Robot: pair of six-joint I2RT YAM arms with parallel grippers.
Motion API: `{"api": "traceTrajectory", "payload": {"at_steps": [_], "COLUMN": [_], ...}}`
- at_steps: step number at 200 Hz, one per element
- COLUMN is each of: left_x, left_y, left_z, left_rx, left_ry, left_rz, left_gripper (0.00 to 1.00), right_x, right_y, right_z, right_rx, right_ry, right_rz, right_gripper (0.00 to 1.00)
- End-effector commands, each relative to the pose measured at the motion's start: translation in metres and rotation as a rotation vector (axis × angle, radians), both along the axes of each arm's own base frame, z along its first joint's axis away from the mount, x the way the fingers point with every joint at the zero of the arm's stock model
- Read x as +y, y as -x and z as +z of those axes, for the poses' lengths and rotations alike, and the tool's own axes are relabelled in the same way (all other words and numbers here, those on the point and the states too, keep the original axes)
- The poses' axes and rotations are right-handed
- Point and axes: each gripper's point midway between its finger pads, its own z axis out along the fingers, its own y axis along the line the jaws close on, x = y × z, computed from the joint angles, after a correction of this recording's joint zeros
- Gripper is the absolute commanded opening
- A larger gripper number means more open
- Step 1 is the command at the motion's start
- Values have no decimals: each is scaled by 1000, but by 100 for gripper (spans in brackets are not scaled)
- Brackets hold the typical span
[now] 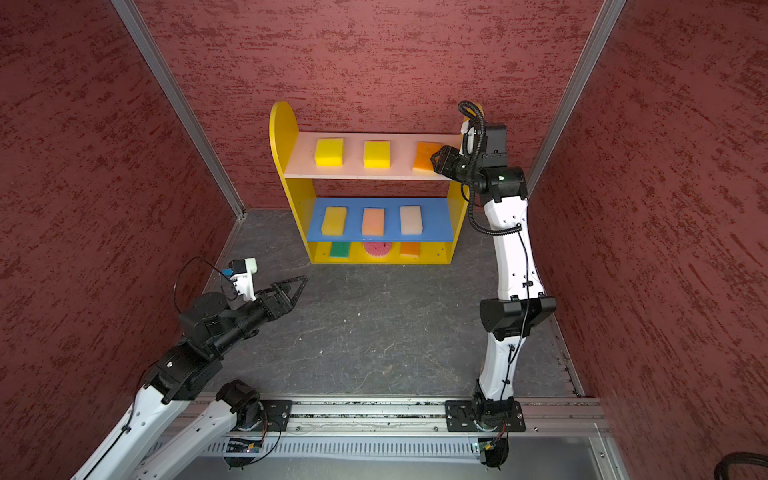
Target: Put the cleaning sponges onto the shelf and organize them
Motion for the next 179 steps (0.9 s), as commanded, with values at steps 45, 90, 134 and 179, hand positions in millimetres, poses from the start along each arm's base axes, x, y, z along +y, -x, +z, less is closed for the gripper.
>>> {"api": "traceTrajectory", "payload": {"at_steps": [45, 90, 134, 179], "left_x": [-1, 3, 3, 5], "left_y": [3, 7, 7, 6], "left_z": [9, 8, 6, 4], "left_rx": [-25, -31, -24, -21], "left_ry": [24, 24, 22, 16], "left_rz": [-17, -5, -5, 6], "left_gripper": [100, 100, 100, 100], "right_x": [19, 28, 27, 31], "right_y": [58, 72, 59, 42], "right_z": [37, 28, 15, 8], "right_rx": [-60, -61, -33, -15], "right_ry": [28, 1, 17, 26], "right_rz": [14, 37, 19, 21], "right_gripper": [58, 0, 0, 0]}}
